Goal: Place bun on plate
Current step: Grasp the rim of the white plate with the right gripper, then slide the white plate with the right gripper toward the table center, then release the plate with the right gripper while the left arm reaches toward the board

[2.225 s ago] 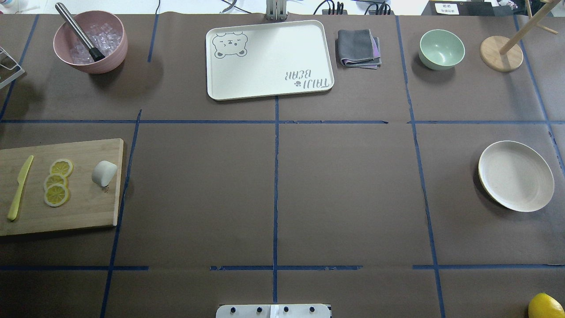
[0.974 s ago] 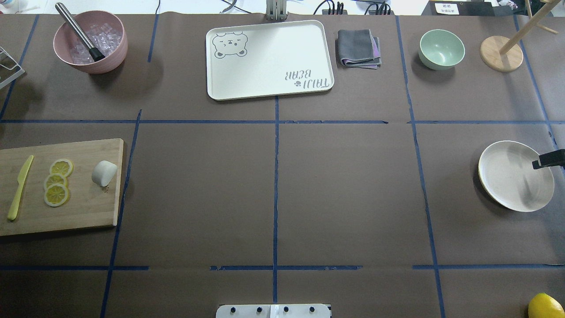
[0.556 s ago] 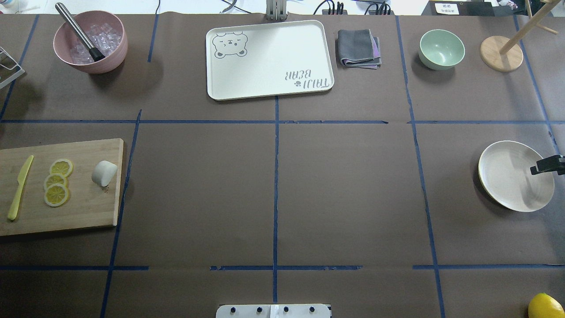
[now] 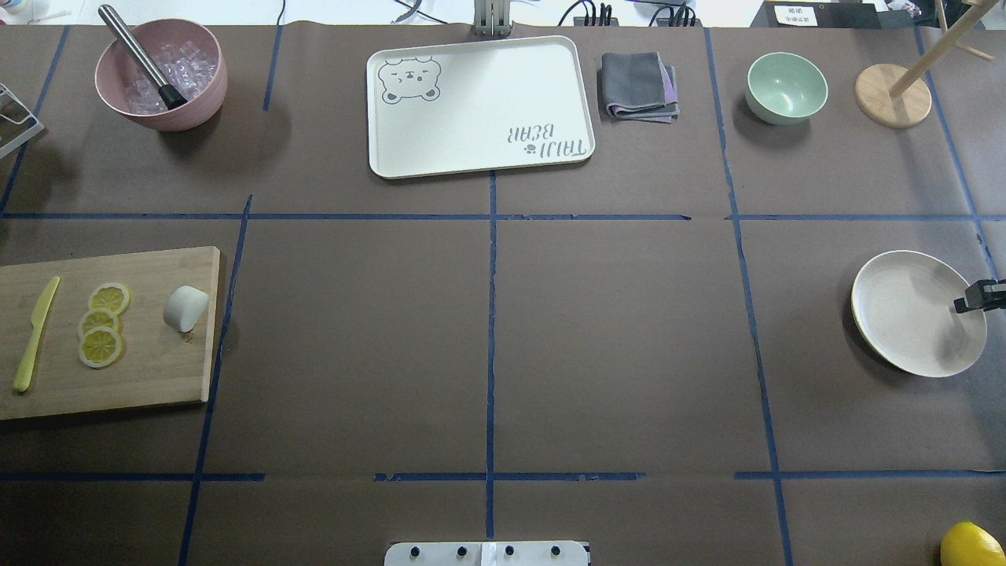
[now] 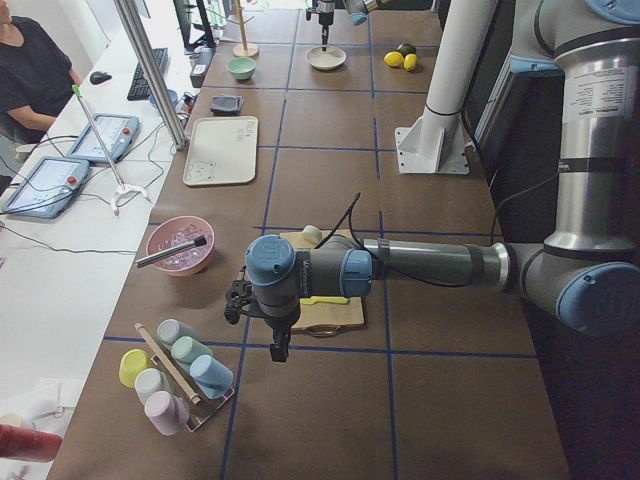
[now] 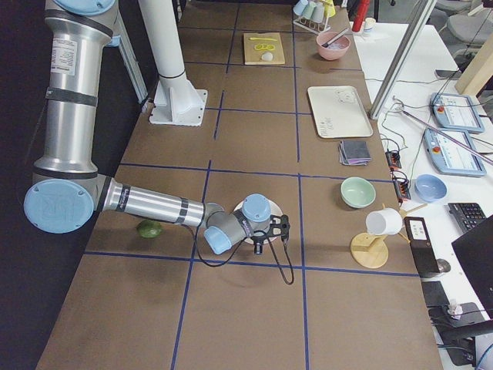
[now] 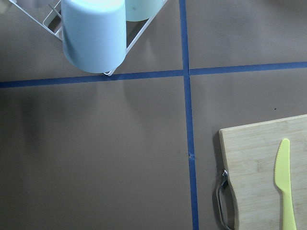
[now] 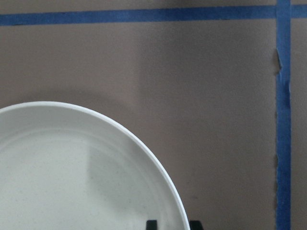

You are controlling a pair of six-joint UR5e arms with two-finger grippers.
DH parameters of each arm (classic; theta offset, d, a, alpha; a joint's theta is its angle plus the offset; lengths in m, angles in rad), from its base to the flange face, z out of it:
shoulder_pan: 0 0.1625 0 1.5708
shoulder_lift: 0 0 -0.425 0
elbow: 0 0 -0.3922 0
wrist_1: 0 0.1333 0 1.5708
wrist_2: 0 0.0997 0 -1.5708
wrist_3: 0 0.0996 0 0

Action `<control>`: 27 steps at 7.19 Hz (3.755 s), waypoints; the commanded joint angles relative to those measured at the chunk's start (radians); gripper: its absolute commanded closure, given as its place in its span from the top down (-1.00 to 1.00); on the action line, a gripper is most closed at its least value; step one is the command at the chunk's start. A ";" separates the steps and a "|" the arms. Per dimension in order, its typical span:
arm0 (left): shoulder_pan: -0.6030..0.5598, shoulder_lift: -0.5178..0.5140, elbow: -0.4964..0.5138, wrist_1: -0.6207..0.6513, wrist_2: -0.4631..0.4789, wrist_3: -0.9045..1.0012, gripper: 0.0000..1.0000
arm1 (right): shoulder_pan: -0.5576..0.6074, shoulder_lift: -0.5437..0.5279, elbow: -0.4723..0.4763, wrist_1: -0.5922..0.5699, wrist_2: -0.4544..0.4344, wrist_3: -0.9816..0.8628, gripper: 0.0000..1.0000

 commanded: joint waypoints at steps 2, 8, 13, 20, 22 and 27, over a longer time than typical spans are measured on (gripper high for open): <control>0.000 -0.005 -0.005 -0.001 -0.001 -0.021 1.00 | 0.002 -0.003 0.007 0.001 0.002 0.000 -1.00; 0.000 -0.005 -0.011 -0.001 -0.001 -0.033 1.00 | -0.074 0.161 0.256 0.001 0.125 0.464 -1.00; 0.000 -0.002 -0.011 -0.002 -0.001 -0.033 1.00 | -0.469 0.457 0.237 -0.028 -0.246 0.860 -1.00; 0.000 0.003 -0.009 -0.004 0.001 -0.033 1.00 | -0.664 0.640 0.160 -0.224 -0.486 0.906 -1.00; 0.000 0.002 -0.011 -0.004 -0.001 -0.033 1.00 | -0.665 0.638 0.162 -0.224 -0.480 0.903 -0.49; 0.031 -0.002 -0.023 -0.114 -0.001 -0.078 1.00 | -0.584 0.638 0.291 -0.384 -0.407 0.900 1.00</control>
